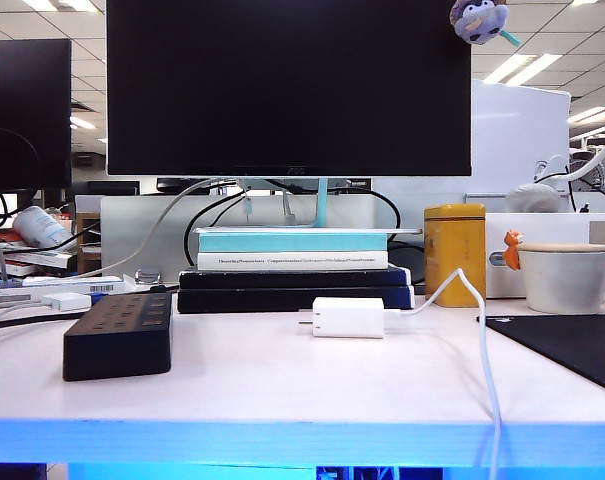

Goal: Plug the white charger into the left socket.

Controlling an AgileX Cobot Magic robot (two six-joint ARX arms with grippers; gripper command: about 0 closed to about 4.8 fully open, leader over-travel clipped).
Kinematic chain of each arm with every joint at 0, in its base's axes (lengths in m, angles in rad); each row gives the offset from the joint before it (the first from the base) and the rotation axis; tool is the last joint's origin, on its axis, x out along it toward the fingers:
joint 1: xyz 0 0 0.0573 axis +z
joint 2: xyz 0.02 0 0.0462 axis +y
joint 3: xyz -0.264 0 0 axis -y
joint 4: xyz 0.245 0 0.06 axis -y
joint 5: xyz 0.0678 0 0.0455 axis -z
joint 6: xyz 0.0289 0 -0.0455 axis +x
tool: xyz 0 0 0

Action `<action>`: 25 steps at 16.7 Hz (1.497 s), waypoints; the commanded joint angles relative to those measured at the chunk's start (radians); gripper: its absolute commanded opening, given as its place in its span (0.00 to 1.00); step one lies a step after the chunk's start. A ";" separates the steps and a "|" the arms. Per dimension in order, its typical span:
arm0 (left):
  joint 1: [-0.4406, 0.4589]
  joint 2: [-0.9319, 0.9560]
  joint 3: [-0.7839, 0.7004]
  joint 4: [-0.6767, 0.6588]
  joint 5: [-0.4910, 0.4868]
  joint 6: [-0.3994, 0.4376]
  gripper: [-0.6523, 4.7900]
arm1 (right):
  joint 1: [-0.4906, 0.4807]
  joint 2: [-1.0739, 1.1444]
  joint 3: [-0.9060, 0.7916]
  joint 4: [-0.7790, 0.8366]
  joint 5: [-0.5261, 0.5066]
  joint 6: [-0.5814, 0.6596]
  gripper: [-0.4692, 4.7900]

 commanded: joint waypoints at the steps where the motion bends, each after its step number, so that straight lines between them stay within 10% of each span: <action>1: -0.002 -0.002 0.003 0.066 -0.026 -0.093 0.11 | 0.000 0.000 0.023 0.102 -0.003 0.046 0.08; 5: -0.002 -0.001 0.056 0.137 -0.103 -0.199 0.11 | 0.000 0.002 0.147 0.092 0.031 0.053 0.08; 11: -0.001 0.146 0.250 0.142 -0.140 -0.145 0.11 | 0.000 0.233 0.383 0.034 0.022 0.051 0.08; 14: -0.001 0.385 0.446 0.144 -0.043 -0.018 0.11 | 0.000 0.555 0.632 0.034 -0.096 -0.072 0.08; 21: 0.000 0.779 0.842 0.077 0.394 -0.010 0.11 | 0.007 1.141 1.114 -0.015 -0.431 -0.187 0.08; 25: 0.000 0.846 0.900 0.082 0.483 0.006 0.11 | 0.041 1.422 1.268 -0.195 -0.444 -0.396 0.08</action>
